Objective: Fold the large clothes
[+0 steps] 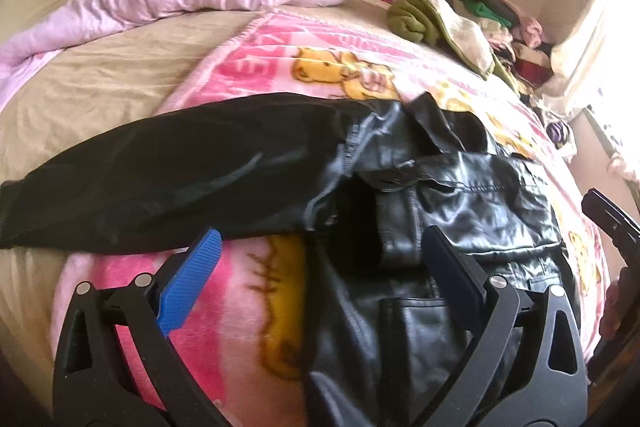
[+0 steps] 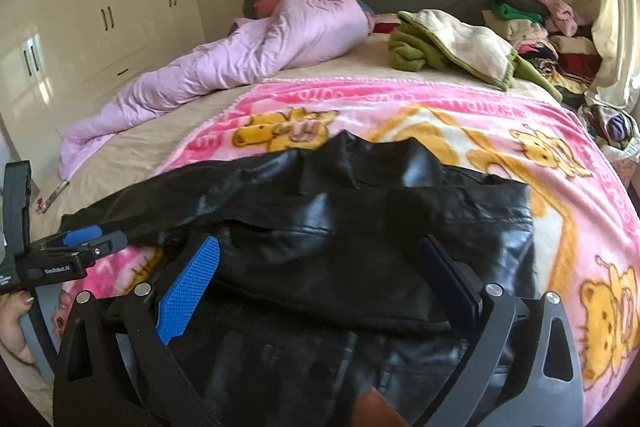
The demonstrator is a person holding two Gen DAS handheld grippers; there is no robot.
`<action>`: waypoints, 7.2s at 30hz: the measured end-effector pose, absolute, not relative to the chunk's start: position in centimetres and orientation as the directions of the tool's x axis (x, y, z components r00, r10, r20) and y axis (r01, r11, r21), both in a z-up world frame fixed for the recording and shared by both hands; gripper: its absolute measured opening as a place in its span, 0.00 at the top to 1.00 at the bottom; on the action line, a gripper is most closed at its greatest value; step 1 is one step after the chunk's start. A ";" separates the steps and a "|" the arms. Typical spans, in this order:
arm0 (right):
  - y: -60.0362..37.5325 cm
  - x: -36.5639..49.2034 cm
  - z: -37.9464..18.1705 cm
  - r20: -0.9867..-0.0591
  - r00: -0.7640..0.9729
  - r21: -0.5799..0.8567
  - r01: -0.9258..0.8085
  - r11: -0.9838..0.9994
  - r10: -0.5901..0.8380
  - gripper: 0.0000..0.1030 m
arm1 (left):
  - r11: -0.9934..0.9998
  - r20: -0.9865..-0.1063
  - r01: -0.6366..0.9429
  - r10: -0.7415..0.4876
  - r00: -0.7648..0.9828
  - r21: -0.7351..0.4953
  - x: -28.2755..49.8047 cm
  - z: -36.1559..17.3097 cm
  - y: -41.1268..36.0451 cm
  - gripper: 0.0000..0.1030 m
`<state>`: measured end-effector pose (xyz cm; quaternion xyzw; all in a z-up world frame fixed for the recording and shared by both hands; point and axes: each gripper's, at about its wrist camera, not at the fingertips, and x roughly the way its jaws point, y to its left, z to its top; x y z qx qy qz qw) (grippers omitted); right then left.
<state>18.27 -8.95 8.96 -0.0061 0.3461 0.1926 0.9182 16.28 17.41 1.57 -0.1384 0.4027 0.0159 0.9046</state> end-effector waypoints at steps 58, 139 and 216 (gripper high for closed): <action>9.3 18.9 4.0 -0.703 0.519 0.112 -0.594 0.796 0.486 0.04 | 0.507 -0.693 -0.653 0.142 0.707 -0.562 7.7 -6.4 44.5 0.48; -25.8 15.0 6.0 -0.593 0.761 0.443 0.036 0.896 0.262 0.04 | 0.947 -0.627 0.277 -0.315 0.713 -0.161 19.6 4.0 -1.5 0.97; -18.0 20.0 16.3 -0.407 0.778 0.213 -0.429 0.878 0.479 0.97 | 0.891 -0.632 -0.234 -0.073 0.772 -0.389 22.1 7.2 18.6 0.09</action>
